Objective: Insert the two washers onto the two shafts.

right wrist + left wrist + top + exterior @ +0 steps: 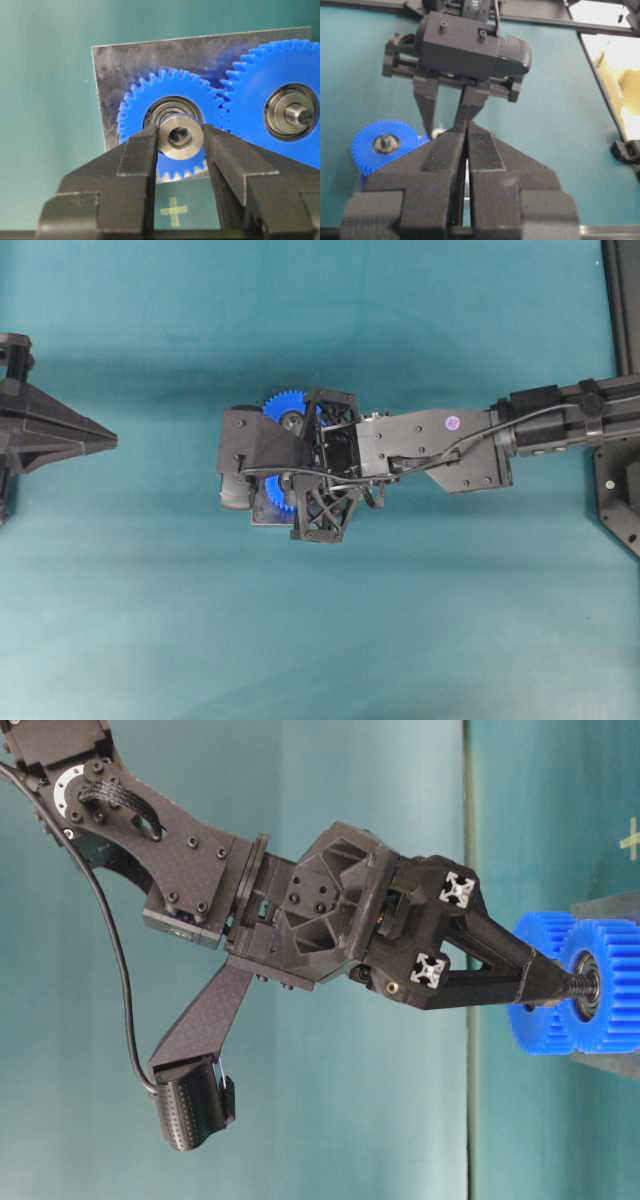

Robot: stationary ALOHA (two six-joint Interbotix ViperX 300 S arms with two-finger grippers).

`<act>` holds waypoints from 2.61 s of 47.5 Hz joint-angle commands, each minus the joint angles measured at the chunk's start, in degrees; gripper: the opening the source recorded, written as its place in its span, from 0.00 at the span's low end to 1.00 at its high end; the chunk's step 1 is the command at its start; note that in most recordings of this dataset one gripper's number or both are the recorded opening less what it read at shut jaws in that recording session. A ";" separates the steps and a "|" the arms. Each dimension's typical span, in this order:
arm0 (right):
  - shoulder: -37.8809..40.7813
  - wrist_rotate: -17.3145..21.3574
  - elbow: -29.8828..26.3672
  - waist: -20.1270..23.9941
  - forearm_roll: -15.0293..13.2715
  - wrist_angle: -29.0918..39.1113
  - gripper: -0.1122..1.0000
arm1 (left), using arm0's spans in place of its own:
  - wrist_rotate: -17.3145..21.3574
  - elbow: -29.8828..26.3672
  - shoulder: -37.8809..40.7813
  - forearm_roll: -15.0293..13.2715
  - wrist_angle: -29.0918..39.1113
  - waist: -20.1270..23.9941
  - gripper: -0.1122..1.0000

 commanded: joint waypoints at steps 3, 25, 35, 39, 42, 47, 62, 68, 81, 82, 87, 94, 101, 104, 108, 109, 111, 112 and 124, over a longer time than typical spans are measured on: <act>-1.05 -0.53 -1.23 0.18 -0.18 -0.18 0.41 | -0.18 -0.62 0.18 0.09 -0.35 -0.18 0.11; -0.09 -1.14 -2.55 0.35 -0.18 0.00 0.41 | -0.18 -0.79 0.18 0.09 -0.35 -0.18 0.11; 0.35 -1.23 -2.64 0.35 -0.18 1.93 0.41 | -0.18 -0.62 0.18 0.09 -0.35 -0.26 0.11; 0.44 -1.23 -2.64 0.44 -0.18 2.90 0.41 | -0.18 -0.62 0.09 0.09 -0.35 -0.18 0.11; 0.26 -1.14 -2.64 0.35 -0.18 3.34 0.40 | -0.18 -0.53 0.09 0.09 -0.35 -0.18 0.11; 0.18 -1.14 -2.64 0.44 -0.18 3.16 0.40 | -0.18 -0.44 -0.09 0.09 -0.35 -0.26 0.11; 0.09 -1.05 -2.81 0.44 -0.09 2.81 0.41 | -0.18 -0.35 -0.09 0.09 -0.35 -0.26 0.11; 0.09 -0.97 -3.25 0.44 -0.18 2.72 0.40 | -0.18 -0.35 -0.09 0.18 -0.35 -0.18 0.11; 0.09 -0.70 -4.39 0.44 -0.09 3.16 0.59 | -0.18 -0.35 -0.09 0.09 -0.35 -0.18 0.11; 0.09 -0.70 -4.48 0.44 -0.18 3.16 0.63 | -0.18 -0.35 -0.09 0.09 -0.35 -0.26 0.11; -0.09 -1.05 -5.19 0.44 -0.18 3.25 0.76 | -0.18 -0.18 -0.09 0.09 -0.35 -0.18 0.11; -0.44 -0.79 -5.71 0.44 -0.18 3.96 0.75 | -0.18 -0.18 -0.09 0.09 -0.35 -0.26 0.11; -1.93 -0.88 -5.36 0.44 -0.18 5.71 0.75 | -0.26 -0.18 -0.26 0.09 -0.35 -0.35 0.11; -2.81 -0.88 -4.75 0.35 -0.18 6.33 0.75 | -0.18 -0.09 -0.26 0.18 -0.35 -0.35 0.11; -3.87 -0.88 -3.69 0.35 -0.18 6.59 0.75 | -0.18 -0.18 -0.44 0.09 -0.35 -0.35 0.11; -4.13 -0.97 -3.43 0.26 -0.18 6.59 0.75 | -0.09 -0.18 -0.44 0.09 -0.35 -0.53 0.11; -4.83 -1.23 -2.81 0.35 -0.18 6.33 0.75 | 0.00 -0.26 -0.44 0.09 -0.35 -0.97 0.11; -5.10 -1.32 -2.37 0.35 -0.18 6.33 0.74 | 0.00 -0.26 -0.26 0.09 -0.26 -1.05 0.11; -11.87 -0.88 4.31 0.00 -0.18 4.13 0.73 | 0.44 0.09 -0.09 0.09 -0.35 -1.67 0.11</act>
